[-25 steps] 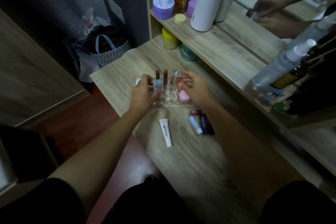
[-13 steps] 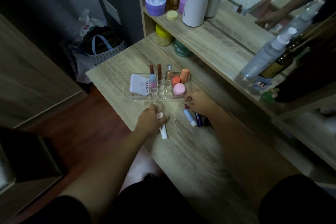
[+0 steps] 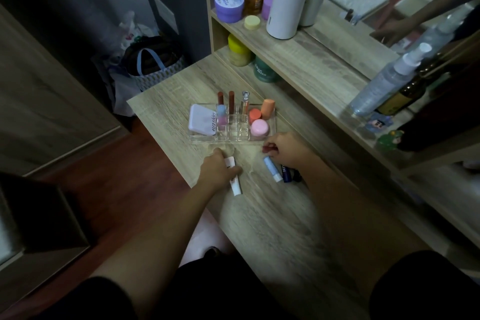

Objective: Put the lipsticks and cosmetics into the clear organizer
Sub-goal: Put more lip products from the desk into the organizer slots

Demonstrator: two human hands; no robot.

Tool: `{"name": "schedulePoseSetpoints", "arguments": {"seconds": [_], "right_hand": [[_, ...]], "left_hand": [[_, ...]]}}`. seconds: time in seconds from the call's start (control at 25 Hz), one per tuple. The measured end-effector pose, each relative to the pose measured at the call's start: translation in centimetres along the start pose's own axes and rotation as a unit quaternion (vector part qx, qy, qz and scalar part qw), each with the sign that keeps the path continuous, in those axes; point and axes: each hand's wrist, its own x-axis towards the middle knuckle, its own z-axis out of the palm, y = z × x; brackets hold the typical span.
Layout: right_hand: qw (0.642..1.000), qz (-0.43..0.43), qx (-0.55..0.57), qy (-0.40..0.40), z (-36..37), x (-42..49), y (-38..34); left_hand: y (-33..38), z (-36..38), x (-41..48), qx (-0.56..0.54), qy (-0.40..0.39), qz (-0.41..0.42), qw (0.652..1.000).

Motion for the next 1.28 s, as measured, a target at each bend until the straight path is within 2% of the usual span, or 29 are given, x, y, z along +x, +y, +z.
{"name": "schedulePoseSetpoints", "arguments": {"seconds": [0.08, 0.2, 0.28, 0.36, 0.44, 0.52, 0.68, 0.76, 0.92, 1.28], "right_hand": [[0.999, -0.016, 0.031, 0.033, -0.1, 0.0, -0.5], [0.985, -0.027, 0.101, 0.134, -0.9, 0.3, -2.4], [0.958, -0.021, 0.21, 0.197, -1.8, 0.6, -3.8], [0.914, -0.005, 0.321, 0.249, -2.9, 0.9, -4.9], [0.877, 0.012, 0.376, 0.297, -3.9, 1.1, -5.4], [0.861, 0.013, 0.39, 0.326, -4.2, 1.2, -5.4], [0.863, 0.022, 0.392, 0.318, -3.1, 1.4, -5.4], [0.87, 0.022, 0.382, 0.31, -2.4, 1.8, -5.2], [0.877, 0.021, 0.374, 0.301, -1.7, 2.3, -4.9], [0.9, 0.028, 0.348, 0.261, -0.9, 3.4, -5.2]], "left_hand": [[0.2, -0.7, 0.1, -0.025, 0.015, 0.02, 0.999], [1.1, -3.2, 0.1, -0.085, 0.055, 0.092, 0.991], [1.7, -5.1, 0.4, -0.115, 0.095, 0.146, 0.978], [2.4, -6.9, 0.8, -0.12, 0.147, 0.179, 0.965], [3.1, -8.3, 1.3, -0.098, 0.18, 0.213, 0.955], [3.7, -9.0, 1.6, -0.07, 0.194, 0.248, 0.946], [4.3, -9.0, 1.9, 0.022, 0.225, 0.301, 0.926], [4.5, -8.7, 2.7, 0.08, 0.239, 0.303, 0.919], [4.7, -8.2, 4.2, 0.118, 0.256, 0.3, 0.911], [4.8, -7.4, 5.9, 0.218, 0.199, 0.26, 0.92]]}}
